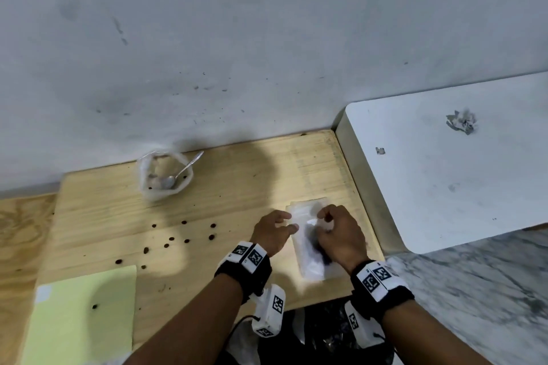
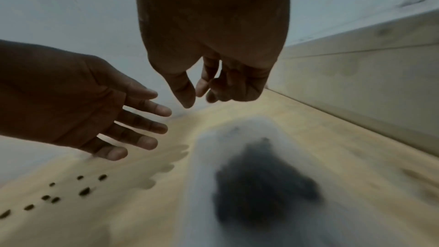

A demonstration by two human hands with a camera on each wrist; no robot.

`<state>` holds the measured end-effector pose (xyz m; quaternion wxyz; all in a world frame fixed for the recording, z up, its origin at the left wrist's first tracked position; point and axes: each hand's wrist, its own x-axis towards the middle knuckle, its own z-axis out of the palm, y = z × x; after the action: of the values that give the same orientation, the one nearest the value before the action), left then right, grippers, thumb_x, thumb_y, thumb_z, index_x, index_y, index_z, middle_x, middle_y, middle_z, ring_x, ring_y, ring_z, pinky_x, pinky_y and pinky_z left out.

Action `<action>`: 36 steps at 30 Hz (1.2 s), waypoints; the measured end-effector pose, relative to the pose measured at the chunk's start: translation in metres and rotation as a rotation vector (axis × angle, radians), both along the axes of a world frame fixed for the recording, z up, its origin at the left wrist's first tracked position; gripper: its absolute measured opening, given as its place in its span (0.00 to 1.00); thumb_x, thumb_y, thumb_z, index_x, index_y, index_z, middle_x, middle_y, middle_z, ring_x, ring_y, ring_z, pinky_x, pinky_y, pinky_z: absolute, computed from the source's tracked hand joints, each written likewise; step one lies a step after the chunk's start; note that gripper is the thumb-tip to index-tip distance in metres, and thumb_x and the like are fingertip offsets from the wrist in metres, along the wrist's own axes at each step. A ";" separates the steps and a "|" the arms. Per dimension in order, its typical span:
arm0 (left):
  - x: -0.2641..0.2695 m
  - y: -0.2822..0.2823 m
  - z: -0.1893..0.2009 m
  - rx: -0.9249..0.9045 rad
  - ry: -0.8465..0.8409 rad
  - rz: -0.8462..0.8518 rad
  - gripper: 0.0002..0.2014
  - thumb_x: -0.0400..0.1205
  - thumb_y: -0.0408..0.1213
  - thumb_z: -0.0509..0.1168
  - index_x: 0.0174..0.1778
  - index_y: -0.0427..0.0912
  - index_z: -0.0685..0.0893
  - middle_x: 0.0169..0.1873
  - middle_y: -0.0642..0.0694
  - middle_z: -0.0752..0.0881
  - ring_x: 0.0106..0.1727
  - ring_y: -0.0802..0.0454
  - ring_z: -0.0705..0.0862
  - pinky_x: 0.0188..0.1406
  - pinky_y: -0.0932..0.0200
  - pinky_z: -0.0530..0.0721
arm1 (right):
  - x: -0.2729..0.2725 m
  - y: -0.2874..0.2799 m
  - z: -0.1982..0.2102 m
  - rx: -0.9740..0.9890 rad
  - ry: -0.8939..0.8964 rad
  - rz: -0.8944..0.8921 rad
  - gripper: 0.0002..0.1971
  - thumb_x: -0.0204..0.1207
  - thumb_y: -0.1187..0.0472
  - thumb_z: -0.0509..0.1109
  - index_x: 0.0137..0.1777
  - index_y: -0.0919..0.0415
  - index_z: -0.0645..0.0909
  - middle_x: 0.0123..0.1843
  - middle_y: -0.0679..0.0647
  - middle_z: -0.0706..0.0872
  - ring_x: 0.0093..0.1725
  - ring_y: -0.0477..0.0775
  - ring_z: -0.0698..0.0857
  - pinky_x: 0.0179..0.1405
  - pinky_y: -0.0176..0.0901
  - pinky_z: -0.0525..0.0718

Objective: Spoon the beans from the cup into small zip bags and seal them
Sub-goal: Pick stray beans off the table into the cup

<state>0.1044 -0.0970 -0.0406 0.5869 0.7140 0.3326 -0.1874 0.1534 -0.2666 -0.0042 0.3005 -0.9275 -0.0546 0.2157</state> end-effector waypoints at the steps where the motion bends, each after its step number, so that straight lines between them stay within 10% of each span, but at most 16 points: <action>1: 0.000 0.013 0.007 0.002 -0.040 0.041 0.09 0.75 0.45 0.74 0.50 0.56 0.83 0.58 0.47 0.85 0.57 0.45 0.85 0.53 0.49 0.83 | 0.005 0.012 0.002 0.041 0.002 0.035 0.08 0.71 0.56 0.74 0.47 0.44 0.79 0.48 0.39 0.83 0.42 0.48 0.84 0.40 0.42 0.78; 11: -0.027 0.207 0.065 0.327 -0.241 0.494 0.03 0.76 0.41 0.73 0.43 0.53 0.88 0.46 0.51 0.90 0.46 0.51 0.86 0.53 0.55 0.82 | 0.036 0.197 0.009 0.381 0.267 0.146 0.07 0.73 0.61 0.79 0.44 0.48 0.84 0.36 0.45 0.84 0.35 0.43 0.81 0.30 0.26 0.74; 15: -0.046 0.270 0.063 0.583 -0.189 0.452 0.01 0.75 0.42 0.74 0.41 0.52 0.90 0.51 0.48 0.87 0.52 0.49 0.85 0.51 0.61 0.76 | 0.043 0.257 -0.009 0.359 0.411 -0.026 0.21 0.69 0.49 0.80 0.60 0.50 0.80 0.46 0.50 0.84 0.32 0.47 0.76 0.24 0.37 0.69; 18: -0.050 0.297 0.044 0.603 -0.128 0.306 0.03 0.74 0.45 0.75 0.37 0.59 0.88 0.63 0.42 0.83 0.67 0.44 0.79 0.69 0.50 0.75 | 0.049 0.291 -0.022 0.377 0.492 -0.162 0.25 0.69 0.46 0.79 0.63 0.52 0.78 0.55 0.52 0.84 0.35 0.51 0.75 0.26 0.40 0.69; 21: -0.047 0.319 0.024 0.538 -0.042 0.224 0.04 0.72 0.50 0.76 0.38 0.64 0.88 0.74 0.44 0.74 0.73 0.44 0.74 0.74 0.51 0.71 | 0.056 0.321 -0.036 0.371 0.457 -0.214 0.16 0.72 0.53 0.77 0.58 0.56 0.86 0.43 0.52 0.83 0.30 0.51 0.72 0.23 0.38 0.65; 31: -0.043 0.348 -0.007 0.469 -0.033 0.051 0.10 0.75 0.35 0.70 0.48 0.55 0.89 0.61 0.52 0.85 0.63 0.51 0.82 0.56 0.69 0.72 | 0.050 0.327 -0.034 0.516 0.127 -0.308 0.08 0.77 0.57 0.71 0.40 0.59 0.88 0.37 0.57 0.87 0.29 0.50 0.74 0.32 0.43 0.72; 36: -0.042 0.348 -0.007 0.489 -0.039 0.086 0.11 0.71 0.33 0.70 0.45 0.53 0.89 0.58 0.51 0.86 0.57 0.51 0.85 0.51 0.69 0.74 | 0.057 0.272 -0.020 0.666 0.132 -0.590 0.06 0.80 0.63 0.69 0.44 0.56 0.87 0.36 0.52 0.83 0.25 0.49 0.69 0.19 0.35 0.66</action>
<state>0.0620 0.2515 -0.0473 0.4105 0.8234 0.3868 -0.0625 0.2102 0.0051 -0.0239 0.6341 -0.7404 0.1651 0.1502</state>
